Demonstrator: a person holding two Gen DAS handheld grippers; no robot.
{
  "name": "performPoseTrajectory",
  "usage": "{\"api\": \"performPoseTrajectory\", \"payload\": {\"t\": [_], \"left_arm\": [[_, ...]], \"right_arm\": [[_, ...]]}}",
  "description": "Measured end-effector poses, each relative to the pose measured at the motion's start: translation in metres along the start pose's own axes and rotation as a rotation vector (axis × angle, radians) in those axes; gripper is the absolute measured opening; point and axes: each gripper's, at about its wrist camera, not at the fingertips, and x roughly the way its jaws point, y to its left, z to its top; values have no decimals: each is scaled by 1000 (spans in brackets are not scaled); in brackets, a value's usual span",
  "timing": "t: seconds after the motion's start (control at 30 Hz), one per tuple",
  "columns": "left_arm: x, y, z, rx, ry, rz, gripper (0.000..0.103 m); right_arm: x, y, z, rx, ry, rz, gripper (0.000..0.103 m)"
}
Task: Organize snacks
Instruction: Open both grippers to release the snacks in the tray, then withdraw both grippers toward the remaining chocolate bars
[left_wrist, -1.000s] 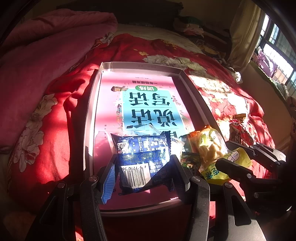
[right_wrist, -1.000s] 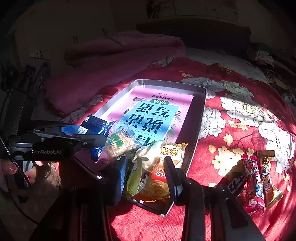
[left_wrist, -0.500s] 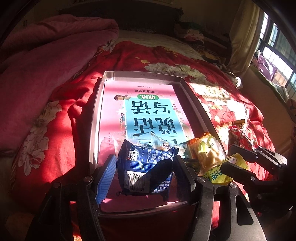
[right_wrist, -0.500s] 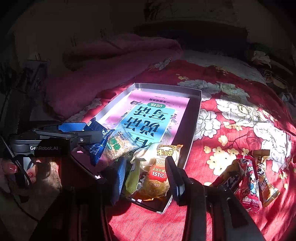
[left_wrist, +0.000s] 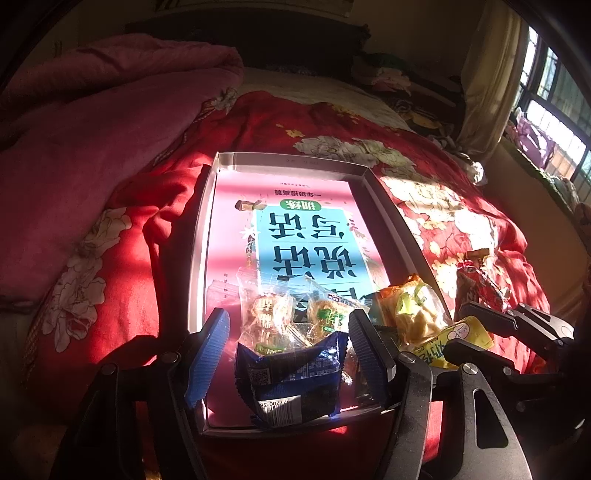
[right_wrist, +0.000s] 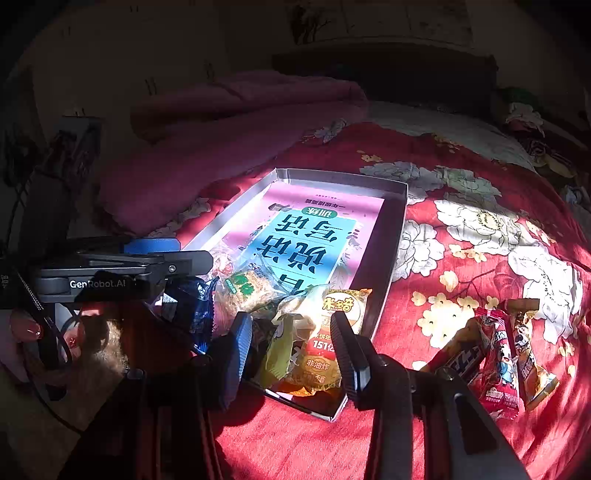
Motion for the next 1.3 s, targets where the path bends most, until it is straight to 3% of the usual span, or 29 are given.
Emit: {"api": "performPoseTrajectory", "payload": {"t": [0.07,0.37,1.1,1.3], "left_arm": [[-2,2,1,-12,-9,-6,71],[-6,7,2,-48,-32,-4,73],[-29,-2,2,-71,-68,-11,78],[-37,-14,3,-78,-67,-67,78]], "right_arm": [[-1,0,0,0,-6,0,52],[-6,3,2,-20,-31,-17,63],[-25,-3,3,-8,-85,-20,67],[-34,-8,4,9,-112,-24,70]]}}
